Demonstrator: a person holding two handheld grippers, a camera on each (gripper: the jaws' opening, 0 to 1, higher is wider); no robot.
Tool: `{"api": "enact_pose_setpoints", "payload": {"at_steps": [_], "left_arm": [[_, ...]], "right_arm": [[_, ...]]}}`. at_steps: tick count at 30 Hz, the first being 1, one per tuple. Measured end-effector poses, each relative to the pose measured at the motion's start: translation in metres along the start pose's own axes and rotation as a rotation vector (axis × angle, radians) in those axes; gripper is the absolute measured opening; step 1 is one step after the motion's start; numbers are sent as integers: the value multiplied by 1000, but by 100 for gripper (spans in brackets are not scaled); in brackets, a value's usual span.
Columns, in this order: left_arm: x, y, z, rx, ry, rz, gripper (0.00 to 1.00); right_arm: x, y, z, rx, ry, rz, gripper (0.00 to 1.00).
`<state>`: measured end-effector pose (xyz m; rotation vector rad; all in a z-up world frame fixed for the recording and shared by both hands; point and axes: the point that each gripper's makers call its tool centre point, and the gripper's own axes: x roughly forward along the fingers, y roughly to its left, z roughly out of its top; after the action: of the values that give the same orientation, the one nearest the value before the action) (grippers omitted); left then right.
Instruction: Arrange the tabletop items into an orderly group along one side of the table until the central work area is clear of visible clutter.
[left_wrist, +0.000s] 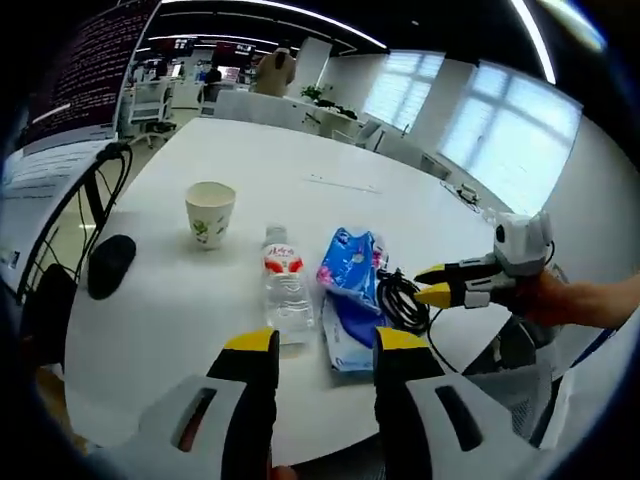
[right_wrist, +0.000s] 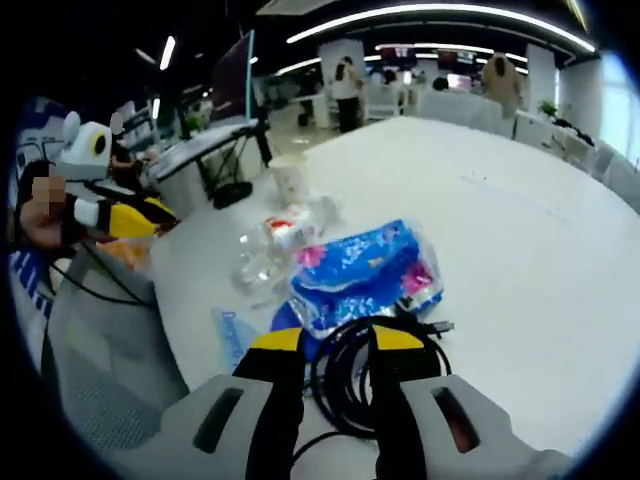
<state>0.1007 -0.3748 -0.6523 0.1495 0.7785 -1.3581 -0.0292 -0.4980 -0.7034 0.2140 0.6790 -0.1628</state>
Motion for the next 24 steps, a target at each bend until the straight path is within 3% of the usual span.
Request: {"api": "enact_pose_setpoints", "payload": {"at_steps": [6,15,24], "left_arm": [[12,13,11,5,3,29,36],[29,23,11,-93,31,69,35],[44,29,12,-131,80,80,36]], "right_arm": [[-22,0,-12,32,-21,-32,25],[-39,-14,-29,165,-55,-91,25],[-49,-14,-34,197,-66,-109,25]]}}
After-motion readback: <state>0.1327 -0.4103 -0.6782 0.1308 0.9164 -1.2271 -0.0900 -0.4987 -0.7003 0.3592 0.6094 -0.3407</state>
